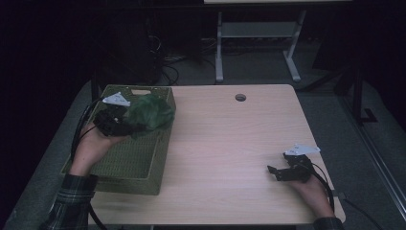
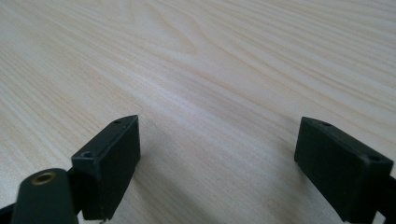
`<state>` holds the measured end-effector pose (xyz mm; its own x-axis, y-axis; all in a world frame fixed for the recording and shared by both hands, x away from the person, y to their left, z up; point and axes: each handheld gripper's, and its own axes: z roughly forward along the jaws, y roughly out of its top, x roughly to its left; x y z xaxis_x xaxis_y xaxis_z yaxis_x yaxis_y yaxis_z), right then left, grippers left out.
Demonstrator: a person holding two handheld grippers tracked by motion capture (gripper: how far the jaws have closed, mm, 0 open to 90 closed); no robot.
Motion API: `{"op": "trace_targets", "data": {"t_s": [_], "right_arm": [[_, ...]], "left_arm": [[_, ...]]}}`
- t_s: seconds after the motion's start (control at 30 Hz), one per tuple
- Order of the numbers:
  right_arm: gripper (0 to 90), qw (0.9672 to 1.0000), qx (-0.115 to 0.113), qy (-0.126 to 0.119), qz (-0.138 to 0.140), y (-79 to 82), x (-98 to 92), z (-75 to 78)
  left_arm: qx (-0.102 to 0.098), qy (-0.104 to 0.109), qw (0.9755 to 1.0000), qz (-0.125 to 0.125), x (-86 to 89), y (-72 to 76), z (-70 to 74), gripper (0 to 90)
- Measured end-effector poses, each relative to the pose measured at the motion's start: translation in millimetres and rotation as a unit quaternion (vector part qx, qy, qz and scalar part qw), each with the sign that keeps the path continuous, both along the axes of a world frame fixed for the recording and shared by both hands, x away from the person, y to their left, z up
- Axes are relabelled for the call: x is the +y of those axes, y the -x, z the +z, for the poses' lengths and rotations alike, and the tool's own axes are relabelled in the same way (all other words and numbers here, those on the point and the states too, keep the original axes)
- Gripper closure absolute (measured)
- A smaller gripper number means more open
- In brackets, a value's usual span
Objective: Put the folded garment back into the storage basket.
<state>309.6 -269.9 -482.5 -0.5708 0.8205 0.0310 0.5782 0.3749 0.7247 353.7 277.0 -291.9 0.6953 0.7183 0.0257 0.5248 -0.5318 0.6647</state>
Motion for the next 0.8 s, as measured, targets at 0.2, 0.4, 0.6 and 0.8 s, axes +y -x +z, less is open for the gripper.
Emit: {"op": "trace_targets", "data": {"t_s": [0.2, 0.4, 0.6, 0.8], "right_arm": [[14.0, 1.0, 0.0, 0.0, -0.001, 0.0, 0.1, 0.0], [14.0, 1.0, 0.0, 0.0, 0.0, 0.0, 0.0, 0.0], [14.0, 1.0, 0.0, 0.0, -0.001, 0.0, 0.0, 0.0], [14.0, 1.0, 0.0, 0.0, -0.001, -0.1, -0.1, 0.0]], "left_arm": [[0.003, -0.002, 0.9994, 0.035, 26.9, 0.3, -15.8, 69.4], [0.015, -0.01, 0.9978, 0.064, 48.2, -0.5, -37.2, 69.4], [0.034, -0.023, 0.9964, 0.074, 57.9, -7.6, -69.3, 69.3], [0.051, -0.032, 0.9954, 0.074, 61.0, -13.4, -94.6, 68.6]]}}
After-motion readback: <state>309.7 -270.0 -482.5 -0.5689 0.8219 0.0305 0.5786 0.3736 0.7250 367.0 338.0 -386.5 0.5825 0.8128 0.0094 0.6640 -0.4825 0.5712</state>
